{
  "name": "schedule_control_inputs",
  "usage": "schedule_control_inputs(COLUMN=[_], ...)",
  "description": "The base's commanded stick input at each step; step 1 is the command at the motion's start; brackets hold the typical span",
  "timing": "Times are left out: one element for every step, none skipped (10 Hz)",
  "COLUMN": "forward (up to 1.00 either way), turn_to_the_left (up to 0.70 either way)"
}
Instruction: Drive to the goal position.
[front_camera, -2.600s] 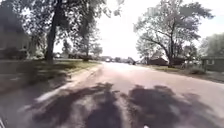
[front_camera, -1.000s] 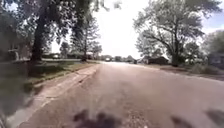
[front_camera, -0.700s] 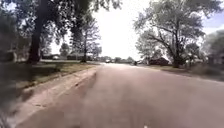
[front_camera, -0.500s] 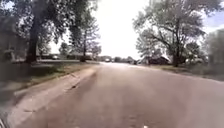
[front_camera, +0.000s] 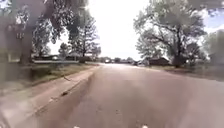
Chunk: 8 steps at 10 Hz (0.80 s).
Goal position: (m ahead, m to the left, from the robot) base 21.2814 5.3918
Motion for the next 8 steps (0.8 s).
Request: schedule_control_inputs(forward=[1.0,1.0,1.0,1.0,1.0,1.0,1.0,1.0], turn_to_the_left=[0.0,0.0,0.0,0.0,0.0,0.0,0.0,0.0])
